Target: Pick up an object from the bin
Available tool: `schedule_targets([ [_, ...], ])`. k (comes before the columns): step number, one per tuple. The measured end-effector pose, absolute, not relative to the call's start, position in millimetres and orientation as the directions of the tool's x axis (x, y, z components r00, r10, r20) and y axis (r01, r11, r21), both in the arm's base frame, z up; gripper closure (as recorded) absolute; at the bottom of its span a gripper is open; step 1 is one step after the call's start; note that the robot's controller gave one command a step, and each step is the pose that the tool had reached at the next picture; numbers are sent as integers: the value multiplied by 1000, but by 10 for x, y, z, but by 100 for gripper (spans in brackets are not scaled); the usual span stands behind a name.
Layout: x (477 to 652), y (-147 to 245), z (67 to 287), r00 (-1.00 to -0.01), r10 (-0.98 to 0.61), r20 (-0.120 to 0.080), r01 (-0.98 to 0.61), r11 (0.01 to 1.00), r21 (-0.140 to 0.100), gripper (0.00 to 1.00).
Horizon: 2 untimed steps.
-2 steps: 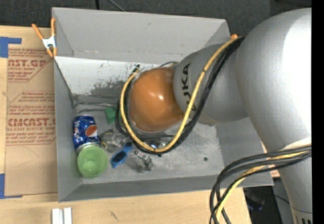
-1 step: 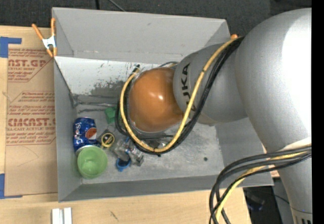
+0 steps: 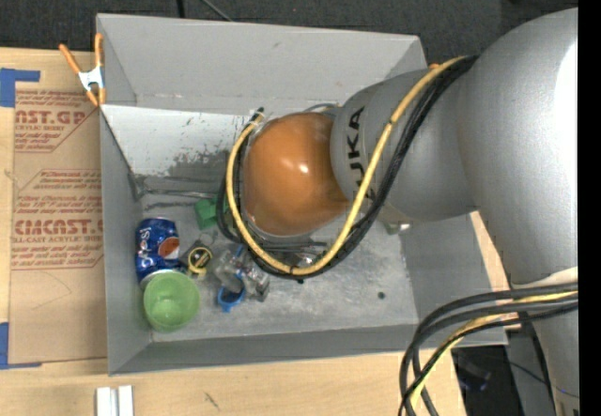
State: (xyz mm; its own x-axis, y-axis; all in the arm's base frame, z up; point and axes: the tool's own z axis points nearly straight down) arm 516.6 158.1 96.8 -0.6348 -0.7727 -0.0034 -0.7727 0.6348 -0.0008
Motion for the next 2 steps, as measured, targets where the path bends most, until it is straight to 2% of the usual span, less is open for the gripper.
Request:
schedule_targets([
  [1, 5173, 1592, 1394, -635, -772, -5, -772, 635, -2, 100],
  [2, 5178, 1605, 1611, -636, -772, -4, -772, 636, -1, 100],
])
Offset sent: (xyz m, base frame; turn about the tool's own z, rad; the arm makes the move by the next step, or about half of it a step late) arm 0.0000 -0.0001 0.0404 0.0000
